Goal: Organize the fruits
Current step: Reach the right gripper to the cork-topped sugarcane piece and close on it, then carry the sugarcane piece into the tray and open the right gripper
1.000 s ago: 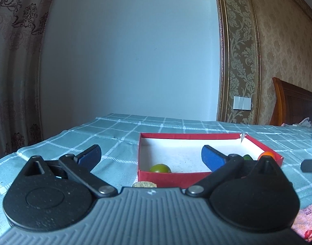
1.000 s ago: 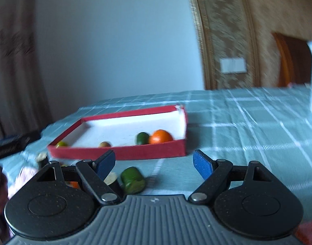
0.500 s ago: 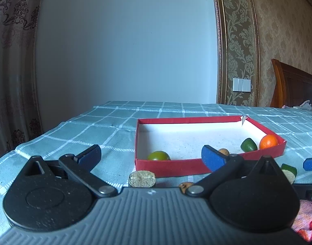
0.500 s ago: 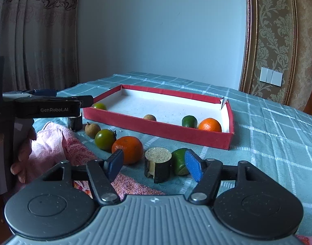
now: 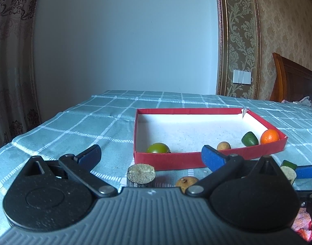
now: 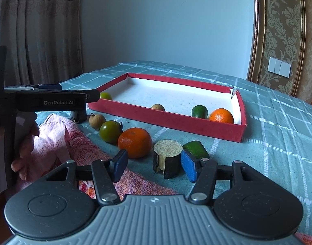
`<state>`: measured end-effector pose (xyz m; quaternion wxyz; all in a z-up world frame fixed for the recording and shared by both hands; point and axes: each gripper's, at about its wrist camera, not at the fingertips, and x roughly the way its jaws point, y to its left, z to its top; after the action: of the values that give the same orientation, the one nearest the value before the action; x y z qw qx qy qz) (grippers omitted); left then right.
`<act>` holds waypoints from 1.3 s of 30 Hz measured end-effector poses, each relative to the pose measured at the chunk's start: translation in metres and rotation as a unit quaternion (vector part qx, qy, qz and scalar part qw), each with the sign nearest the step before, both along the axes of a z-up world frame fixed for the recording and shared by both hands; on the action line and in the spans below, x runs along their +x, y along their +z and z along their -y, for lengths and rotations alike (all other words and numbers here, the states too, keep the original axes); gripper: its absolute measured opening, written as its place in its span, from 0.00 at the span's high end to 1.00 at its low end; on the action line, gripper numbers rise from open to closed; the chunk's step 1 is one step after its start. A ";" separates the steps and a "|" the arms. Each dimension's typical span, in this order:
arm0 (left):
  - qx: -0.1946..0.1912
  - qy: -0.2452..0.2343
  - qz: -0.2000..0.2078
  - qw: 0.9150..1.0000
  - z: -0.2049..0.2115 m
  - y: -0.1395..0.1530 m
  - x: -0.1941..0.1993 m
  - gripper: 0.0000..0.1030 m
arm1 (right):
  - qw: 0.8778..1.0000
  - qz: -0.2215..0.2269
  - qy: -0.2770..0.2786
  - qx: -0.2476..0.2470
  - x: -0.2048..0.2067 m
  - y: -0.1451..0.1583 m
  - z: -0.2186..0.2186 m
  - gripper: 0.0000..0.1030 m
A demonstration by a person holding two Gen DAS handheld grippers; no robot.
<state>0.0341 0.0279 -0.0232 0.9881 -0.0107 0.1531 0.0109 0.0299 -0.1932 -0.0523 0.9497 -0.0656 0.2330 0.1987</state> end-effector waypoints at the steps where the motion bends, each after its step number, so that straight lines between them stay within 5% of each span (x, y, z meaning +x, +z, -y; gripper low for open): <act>1: 0.000 0.000 0.001 1.000 0.000 0.000 0.000 0.00 | 1.000 -0.003 -0.003 0.000 0.002 0.000 0.000 0.45; 6: -0.002 -0.001 0.002 1.000 0.000 0.000 -0.001 0.00 | 1.000 -0.008 -0.006 -0.004 0.009 -0.002 -0.002 0.46; 13: -0.003 -0.001 0.002 1.000 0.000 0.001 -0.001 0.00 | 1.000 -0.019 -0.024 -0.005 0.017 -0.006 0.001 0.68; 20: -0.006 0.000 0.000 1.000 0.000 0.001 -0.001 0.00 | 1.000 -0.012 -0.023 0.011 0.011 -0.001 0.004 0.69; 28: -0.006 0.000 -0.002 1.000 0.000 0.000 -0.001 0.00 | 0.998 0.039 -0.024 0.035 0.006 0.042 0.012 0.69; 39: -0.006 0.000 -0.017 1.000 0.000 0.000 0.004 0.00 | 0.997 0.039 -0.048 0.034 0.077 0.062 0.007 0.69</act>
<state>0.0381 0.0279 -0.0231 0.9852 -0.0166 0.1701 0.0103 0.1069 -0.2006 0.0096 0.9682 -0.0294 0.1916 0.1582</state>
